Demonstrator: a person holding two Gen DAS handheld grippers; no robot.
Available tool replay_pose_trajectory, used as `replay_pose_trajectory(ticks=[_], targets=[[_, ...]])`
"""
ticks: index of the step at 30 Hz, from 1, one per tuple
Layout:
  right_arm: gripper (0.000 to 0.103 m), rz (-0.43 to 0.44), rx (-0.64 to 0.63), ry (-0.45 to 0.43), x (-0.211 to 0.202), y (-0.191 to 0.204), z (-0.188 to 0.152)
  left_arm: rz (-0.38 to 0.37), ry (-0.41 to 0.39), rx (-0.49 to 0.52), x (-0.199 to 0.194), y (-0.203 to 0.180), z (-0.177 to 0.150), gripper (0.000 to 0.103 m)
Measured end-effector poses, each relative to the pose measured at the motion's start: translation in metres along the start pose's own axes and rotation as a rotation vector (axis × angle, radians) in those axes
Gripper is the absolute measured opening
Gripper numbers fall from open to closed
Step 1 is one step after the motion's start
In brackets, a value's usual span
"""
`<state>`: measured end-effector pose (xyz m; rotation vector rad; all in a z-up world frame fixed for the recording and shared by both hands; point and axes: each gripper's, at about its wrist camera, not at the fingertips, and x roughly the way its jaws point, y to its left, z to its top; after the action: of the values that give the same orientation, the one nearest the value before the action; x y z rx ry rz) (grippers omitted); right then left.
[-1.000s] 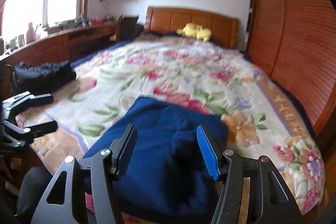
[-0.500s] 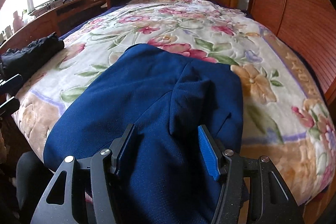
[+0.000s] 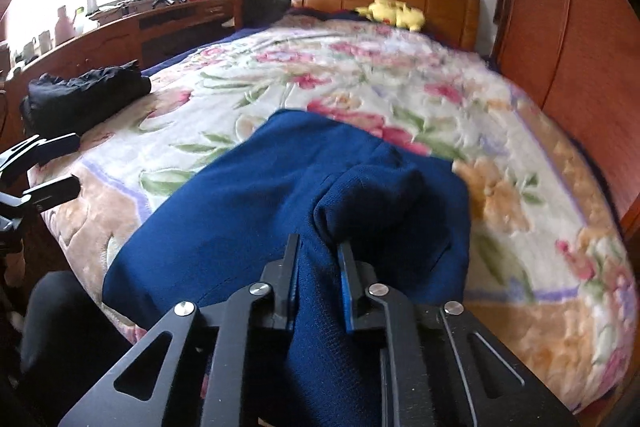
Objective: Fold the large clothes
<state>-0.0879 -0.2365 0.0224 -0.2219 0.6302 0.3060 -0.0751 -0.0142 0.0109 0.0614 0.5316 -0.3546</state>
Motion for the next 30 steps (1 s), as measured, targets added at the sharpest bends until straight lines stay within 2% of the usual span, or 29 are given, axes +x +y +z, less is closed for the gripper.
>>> replay_pose_trajectory(ticks=[5,7,10,12,14,17,22,26,30], targets=[[0.014,-0.078,0.004,-0.044,-0.030,-0.022,-0.006,-0.022,0.001,-0.001,0.005,-0.001,0.001,0.081],[0.014,-0.108,0.040,-0.017,-0.028,-0.037,-0.017,-0.041,-0.002,0.001,0.011,-0.002,0.003,0.081],[0.017,-0.101,0.080,0.042,-0.014,-0.048,-0.040,-0.073,0.002,0.009,0.030,-0.003,0.013,0.081],[0.026,-0.102,0.112,0.013,-0.021,-0.048,-0.051,-0.095,0.015,0.019,0.047,-0.005,0.022,0.081],[0.048,-0.133,0.165,-0.021,-0.035,-0.048,-0.059,-0.113,0.028,0.038,0.065,-0.006,0.031,0.081],[0.062,-0.168,0.206,-0.055,-0.061,-0.044,-0.071,-0.127,0.042,0.079,0.092,-0.007,0.047,0.081],[0.062,-0.280,0.257,-0.067,-0.098,-0.032,-0.095,-0.130,0.067,0.130,0.135,-0.007,0.070,0.081],[0.062,-0.264,0.315,-0.042,-0.101,-0.020,-0.113,-0.143,0.094,0.144,0.163,-0.005,0.081,0.081],[0.062,-0.234,0.341,-0.015,-0.079,-0.020,-0.125,-0.161,0.145,0.119,0.188,0.001,0.084,0.081]])
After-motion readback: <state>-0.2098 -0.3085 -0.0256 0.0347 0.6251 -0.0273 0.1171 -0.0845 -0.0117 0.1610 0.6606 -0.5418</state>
